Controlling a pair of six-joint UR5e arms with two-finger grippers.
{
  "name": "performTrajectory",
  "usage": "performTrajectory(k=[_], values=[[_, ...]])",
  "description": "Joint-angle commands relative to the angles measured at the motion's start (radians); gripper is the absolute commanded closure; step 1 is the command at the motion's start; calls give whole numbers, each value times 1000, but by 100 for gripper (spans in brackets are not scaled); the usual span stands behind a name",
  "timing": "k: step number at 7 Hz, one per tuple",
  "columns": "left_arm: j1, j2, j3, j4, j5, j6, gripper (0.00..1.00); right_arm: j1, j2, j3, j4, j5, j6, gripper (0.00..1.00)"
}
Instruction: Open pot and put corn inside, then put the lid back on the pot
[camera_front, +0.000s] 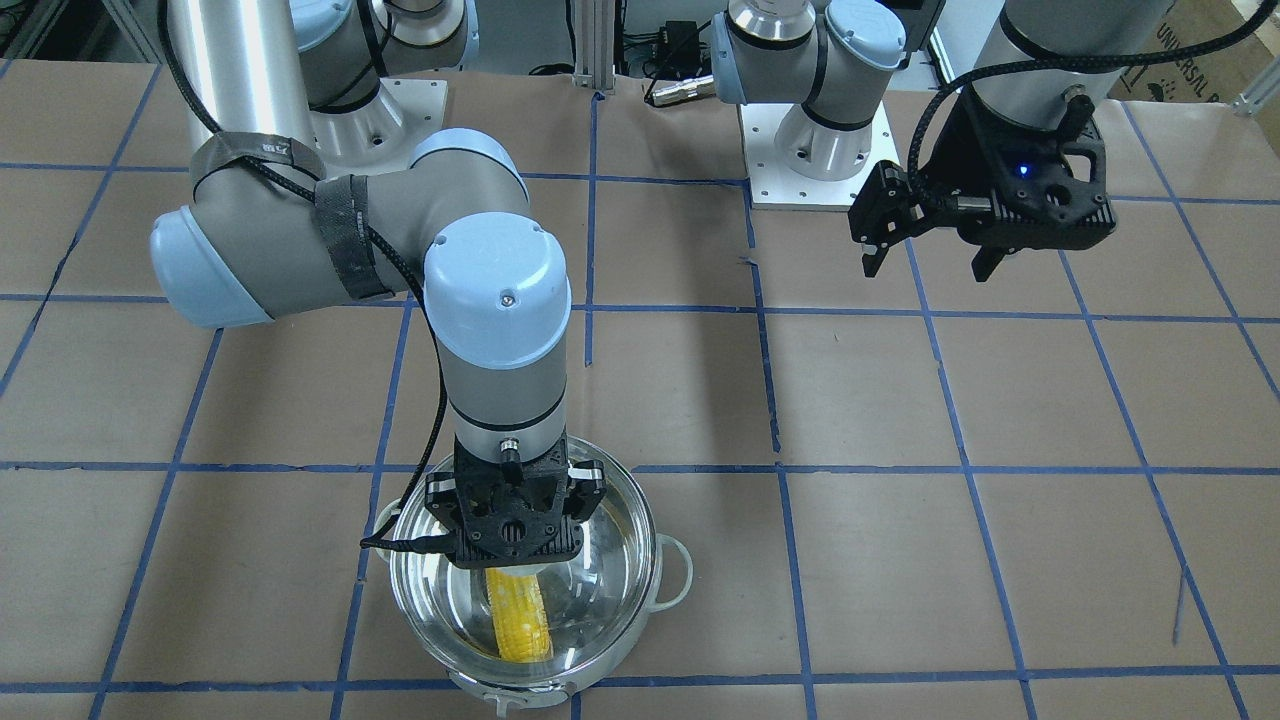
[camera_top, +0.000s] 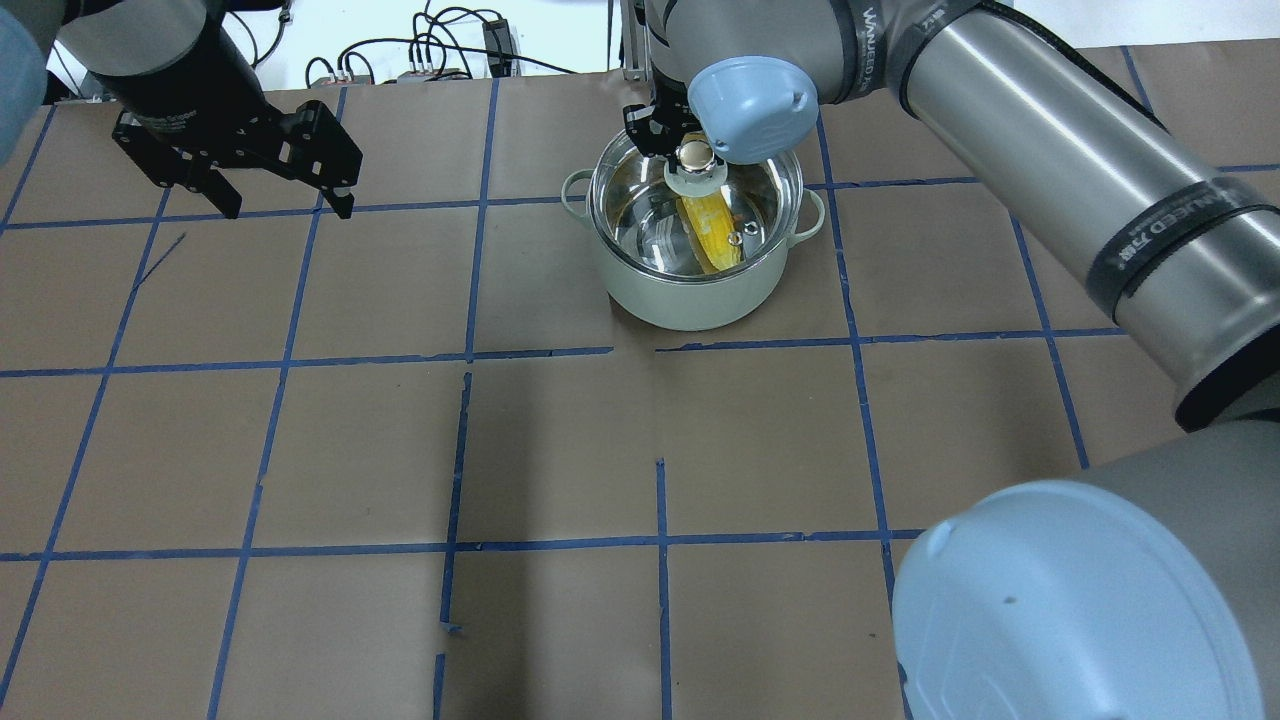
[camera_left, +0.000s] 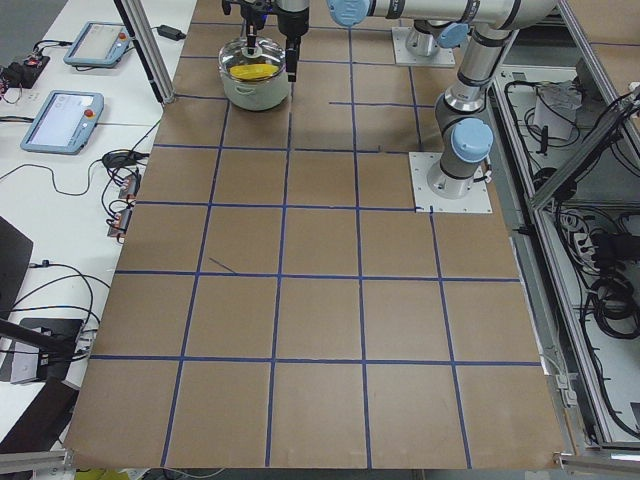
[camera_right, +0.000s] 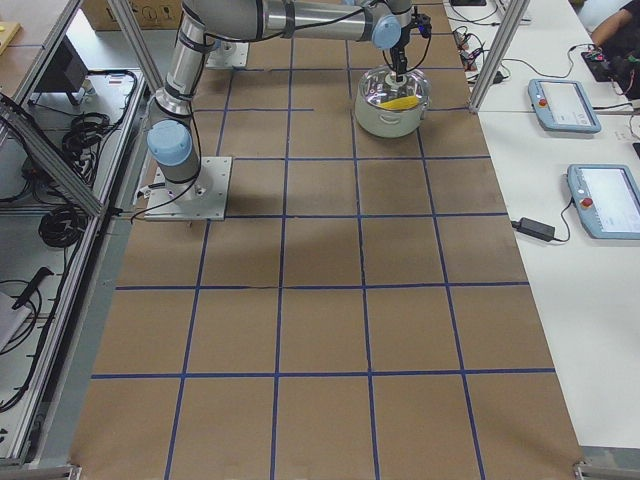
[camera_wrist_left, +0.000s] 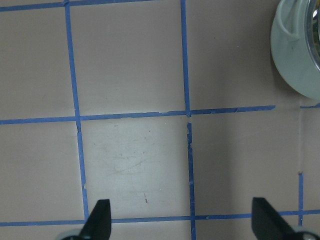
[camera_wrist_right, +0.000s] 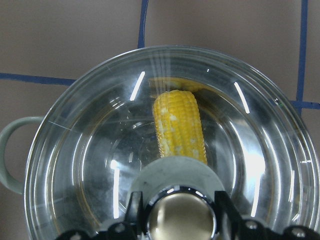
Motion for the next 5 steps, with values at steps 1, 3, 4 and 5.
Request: performTrajectory(k=[1,3,4,5], values=[[0,-5,-2,0,-7,0,0,11,8,-7,-1,1,1,92],[0,-6,0,0,-3,0,0,11,25,-56,14,1,5,92],[0,-6,0,0,-3,0,0,11,33,-58,14,0,5,92],[0,-6,-2,0,-6,0,0,11,35,-57,16,0,5,92]])
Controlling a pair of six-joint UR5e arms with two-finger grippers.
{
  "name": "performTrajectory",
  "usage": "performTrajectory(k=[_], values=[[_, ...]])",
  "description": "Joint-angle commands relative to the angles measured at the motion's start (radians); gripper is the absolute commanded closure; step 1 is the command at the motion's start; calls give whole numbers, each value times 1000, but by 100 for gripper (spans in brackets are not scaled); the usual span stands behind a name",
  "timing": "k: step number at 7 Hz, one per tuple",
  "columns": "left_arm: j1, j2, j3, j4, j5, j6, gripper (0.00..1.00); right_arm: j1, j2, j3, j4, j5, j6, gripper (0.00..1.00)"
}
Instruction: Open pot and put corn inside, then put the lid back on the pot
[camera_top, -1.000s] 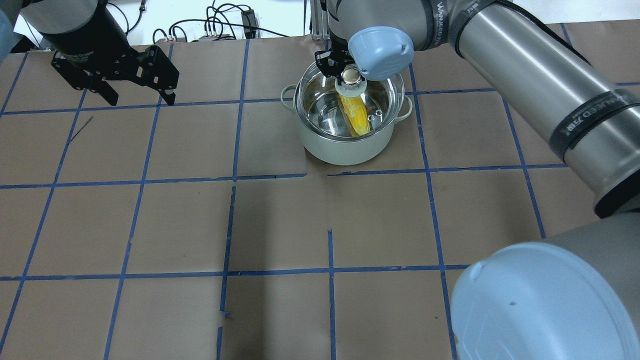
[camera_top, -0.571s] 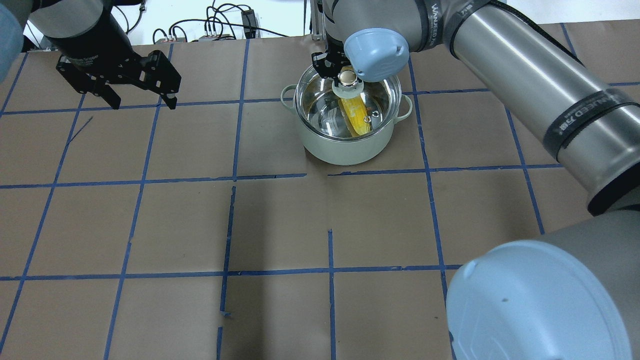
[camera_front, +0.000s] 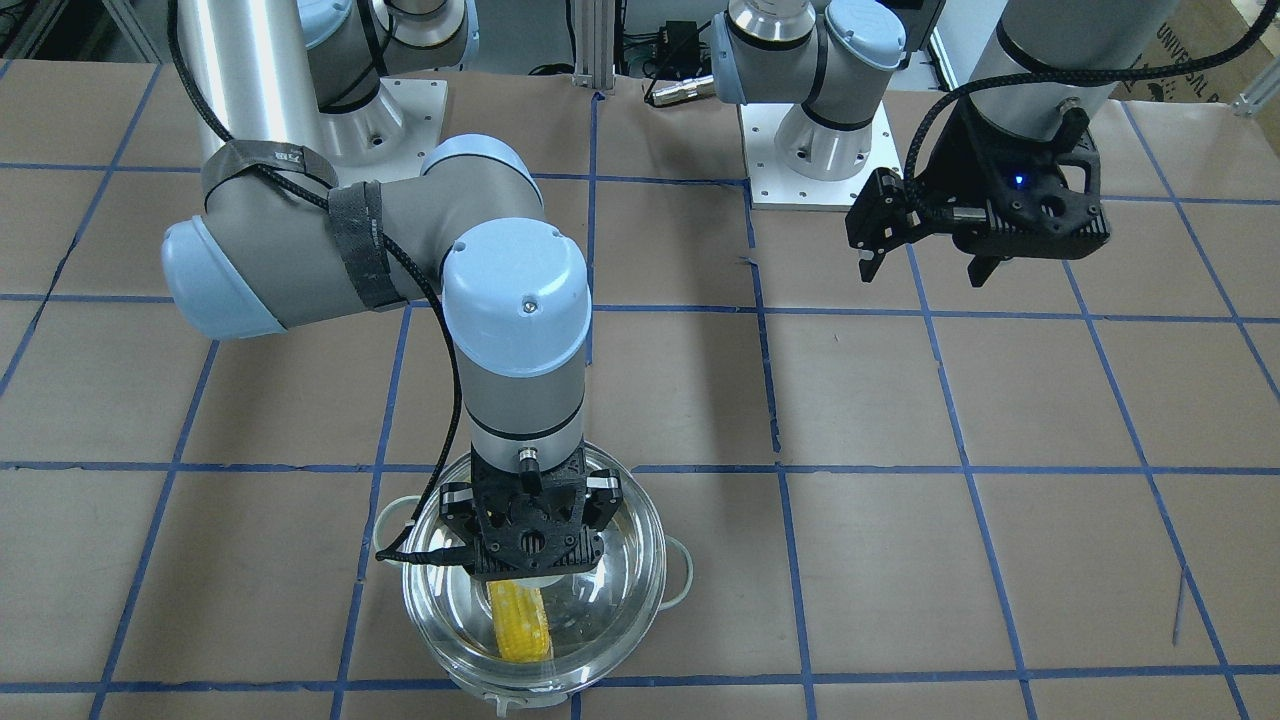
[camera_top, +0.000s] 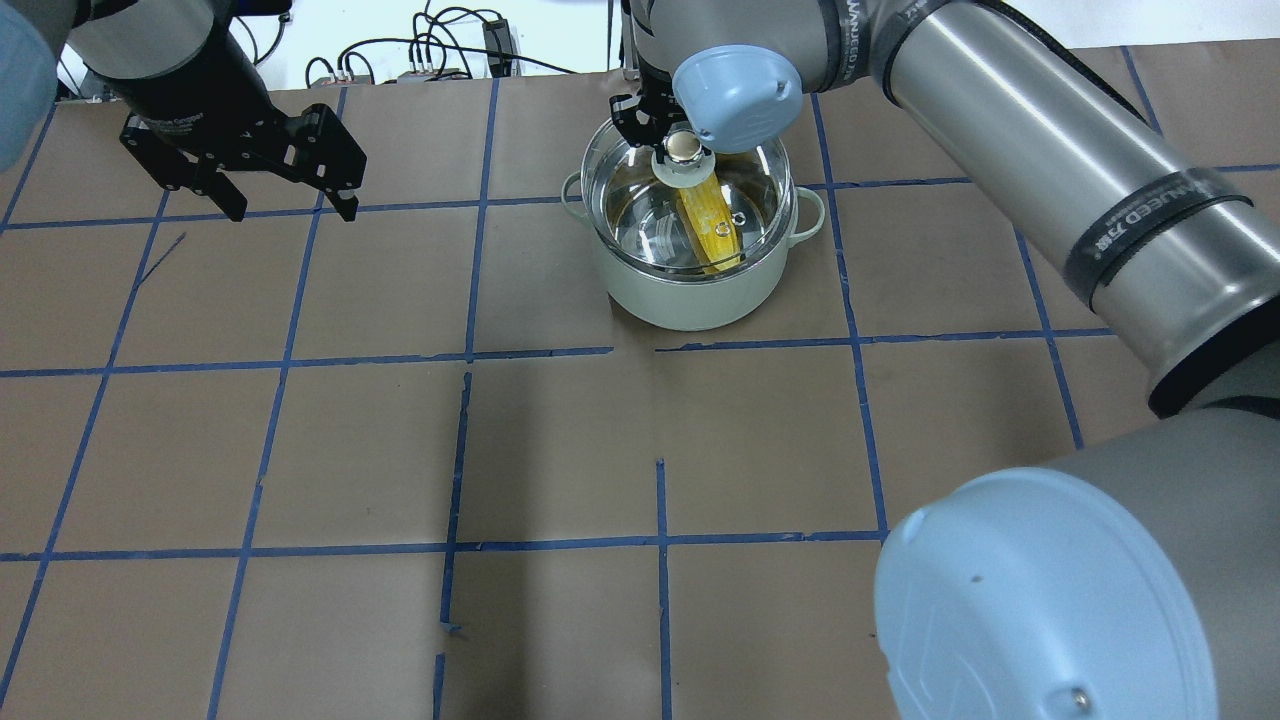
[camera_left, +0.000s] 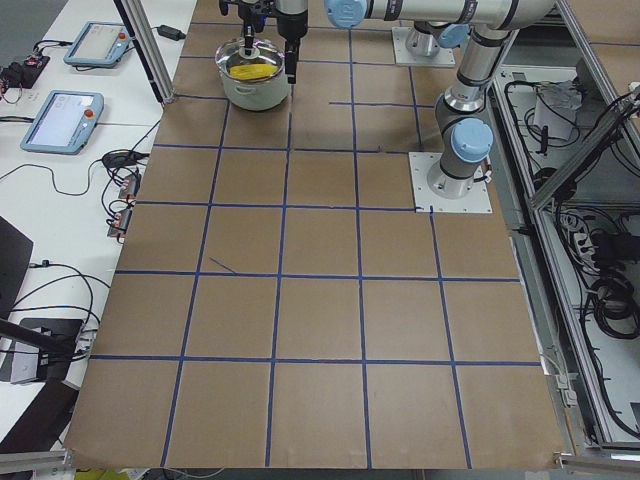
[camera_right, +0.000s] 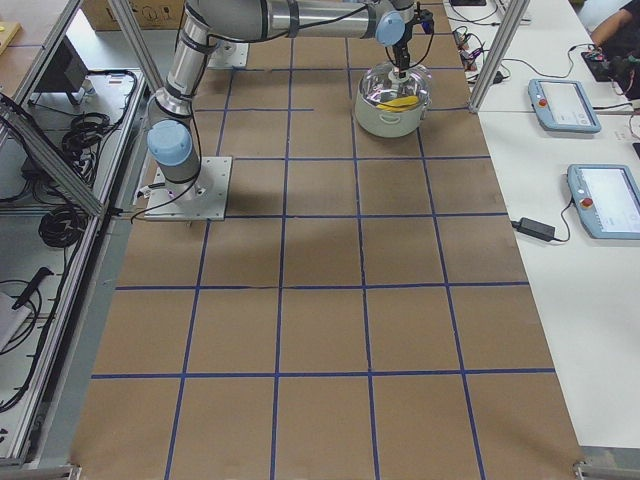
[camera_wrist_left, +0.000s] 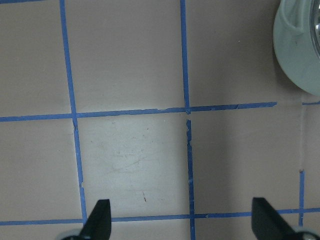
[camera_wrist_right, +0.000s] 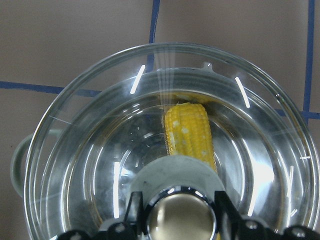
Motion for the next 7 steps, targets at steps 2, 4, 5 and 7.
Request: performTrajectory(k=[2,4,5,7], values=[[0,5,-4,0,-1,0,0,0,13,-1,4,1,-1,92],[0,3,-4,0,-1,0,0,-4,13,2,4,4,-9,92],[0,5,-4,0,-1,0,0,-5,12,0,5,3,-9,92],[0,8,-4,0,1,2,0,-5,4,12,17,6,-9,92]])
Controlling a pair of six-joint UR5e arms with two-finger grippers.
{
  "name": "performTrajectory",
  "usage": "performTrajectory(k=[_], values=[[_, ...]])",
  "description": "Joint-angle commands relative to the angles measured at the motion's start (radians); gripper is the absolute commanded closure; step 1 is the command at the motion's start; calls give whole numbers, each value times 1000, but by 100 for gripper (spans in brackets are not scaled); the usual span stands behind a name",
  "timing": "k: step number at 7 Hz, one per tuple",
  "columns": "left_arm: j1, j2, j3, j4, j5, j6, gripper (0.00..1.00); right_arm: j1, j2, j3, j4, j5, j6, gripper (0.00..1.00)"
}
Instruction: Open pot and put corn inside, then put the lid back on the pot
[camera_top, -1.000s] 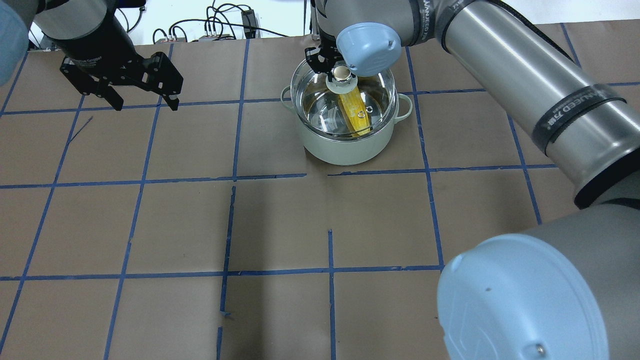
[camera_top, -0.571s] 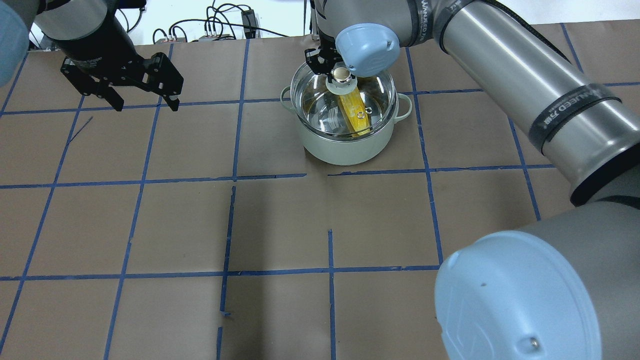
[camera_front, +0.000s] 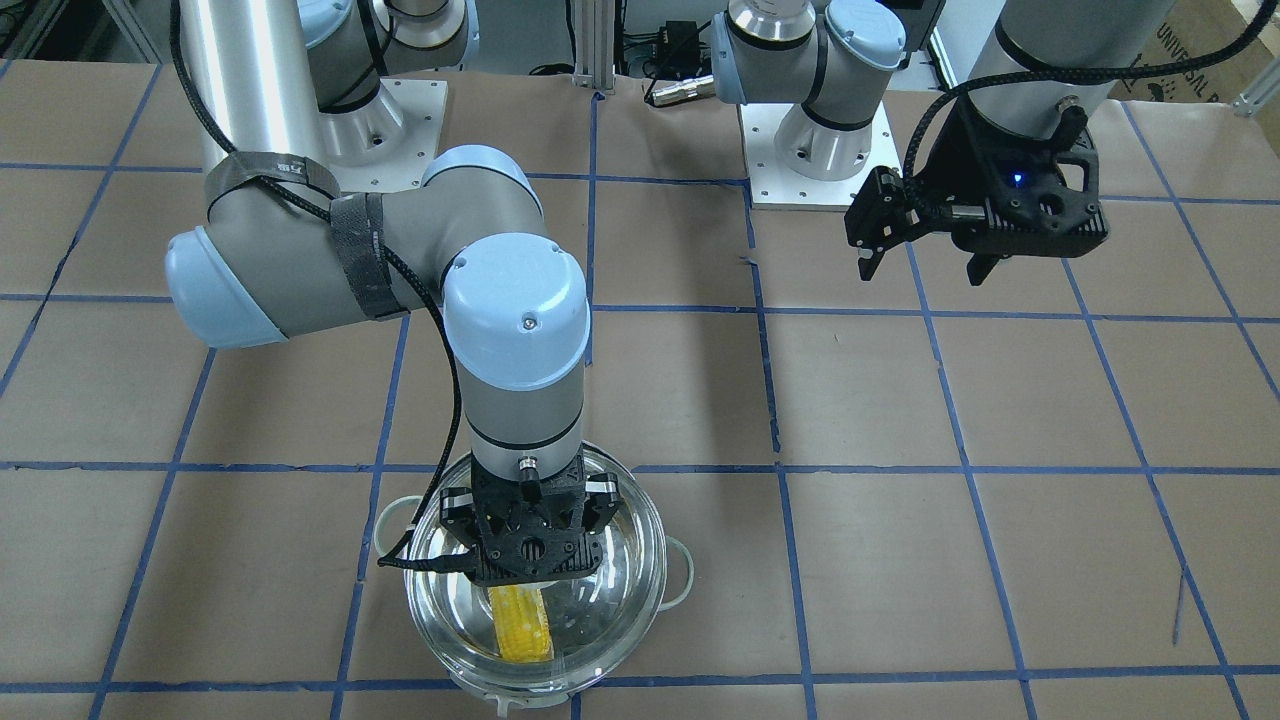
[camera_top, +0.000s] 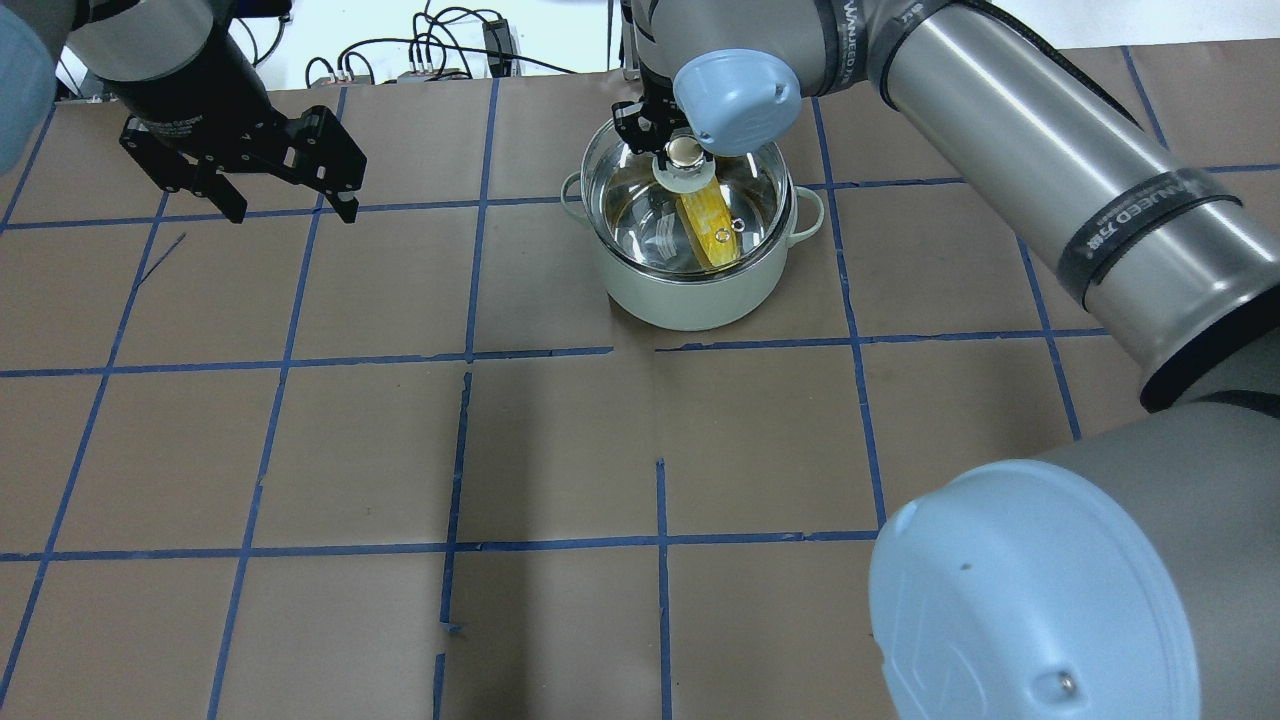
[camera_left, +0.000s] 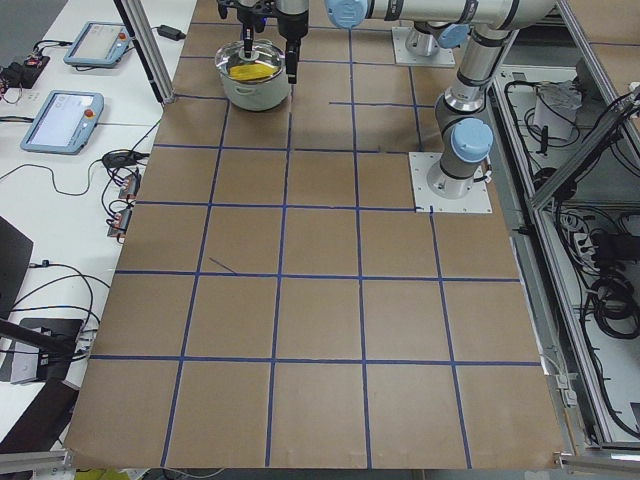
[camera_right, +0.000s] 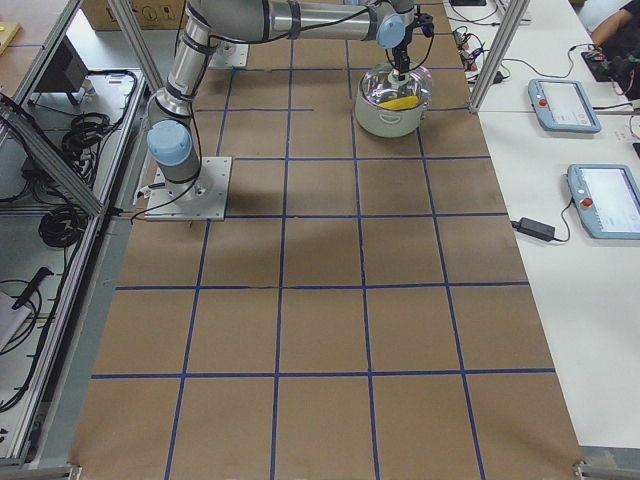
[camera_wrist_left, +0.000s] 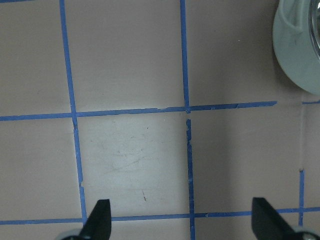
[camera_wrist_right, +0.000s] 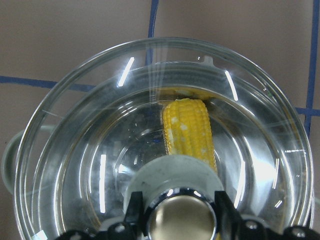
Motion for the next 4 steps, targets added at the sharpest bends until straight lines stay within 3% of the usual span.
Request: performTrajectory(k=[1,4], values=[[0,3,0,0,0,2,0,0,-8,6,34,1,0,92],[0,0,2,0,0,2,0,0,-10,8,53,7,0,92]])
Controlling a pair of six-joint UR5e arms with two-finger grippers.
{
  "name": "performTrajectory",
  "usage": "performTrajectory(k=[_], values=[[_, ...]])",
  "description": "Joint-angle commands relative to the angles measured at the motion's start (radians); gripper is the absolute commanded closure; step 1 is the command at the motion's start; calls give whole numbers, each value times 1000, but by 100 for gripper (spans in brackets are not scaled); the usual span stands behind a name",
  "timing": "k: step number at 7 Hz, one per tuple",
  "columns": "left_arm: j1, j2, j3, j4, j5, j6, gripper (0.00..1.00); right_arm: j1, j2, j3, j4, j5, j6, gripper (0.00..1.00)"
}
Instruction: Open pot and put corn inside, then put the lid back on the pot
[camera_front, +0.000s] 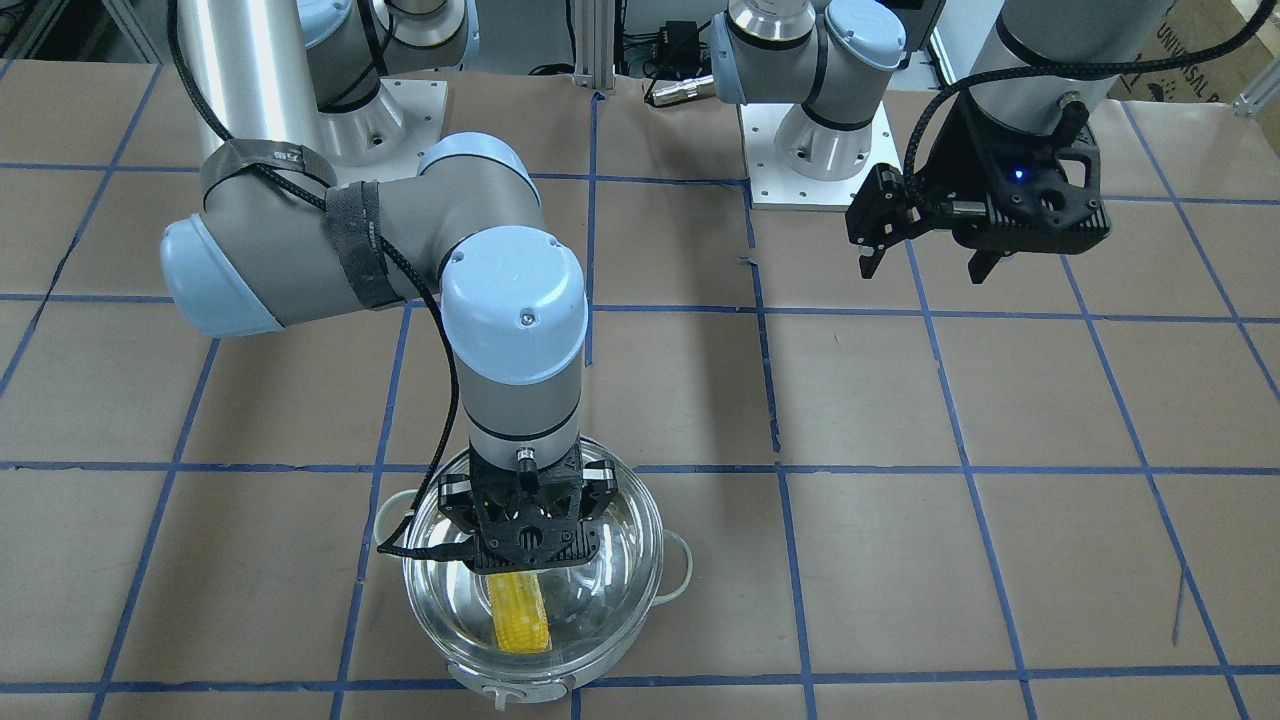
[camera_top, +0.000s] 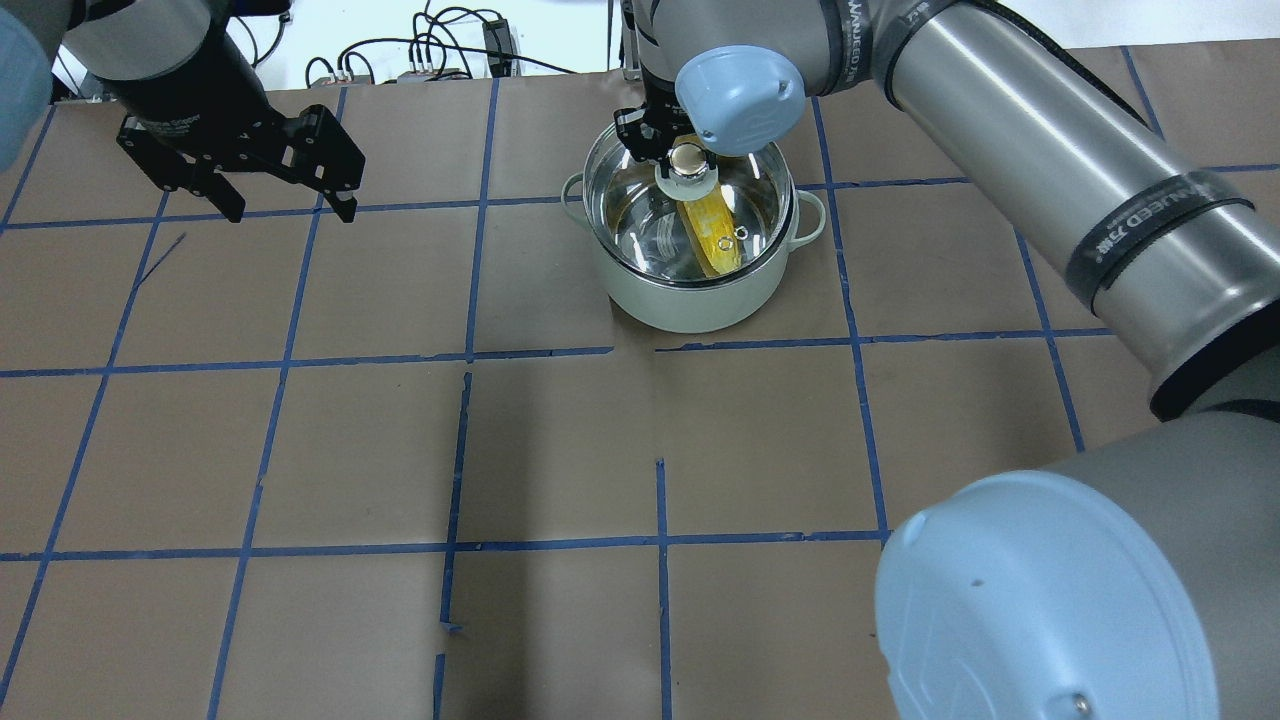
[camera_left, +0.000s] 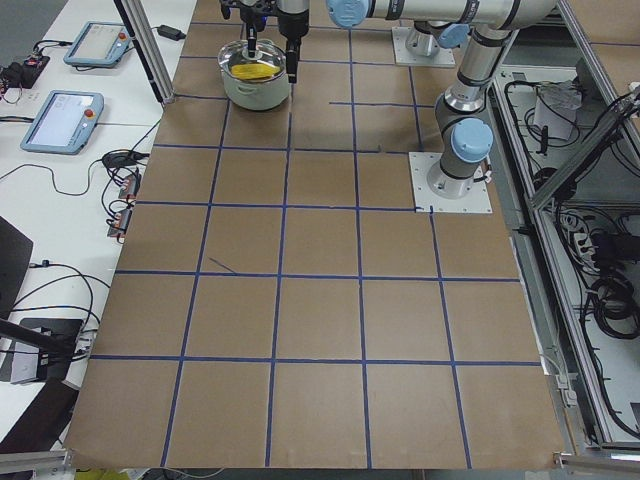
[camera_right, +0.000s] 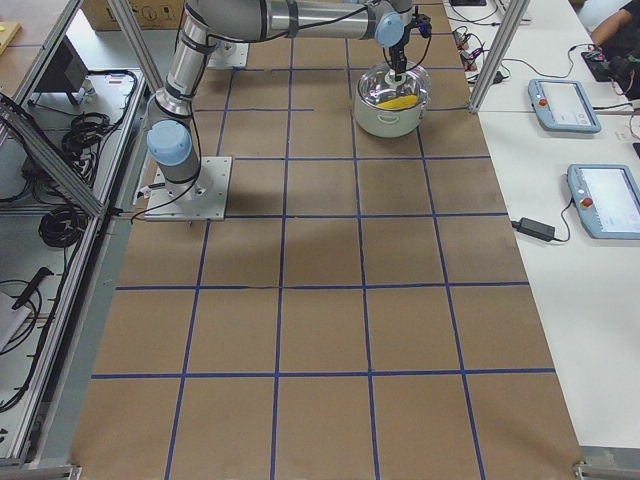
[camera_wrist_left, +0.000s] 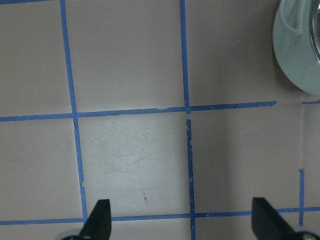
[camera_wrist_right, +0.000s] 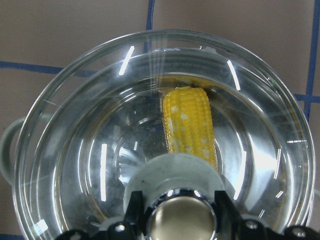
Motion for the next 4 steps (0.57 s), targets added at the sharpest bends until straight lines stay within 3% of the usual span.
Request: performTrajectory(k=[1,4], values=[[0,1,-1,0,-1,0,0,0,-1,4,12,2,0,92],[0,2,-1,-2,-1,0,0,1,-1,-4,17,4,0,92]])
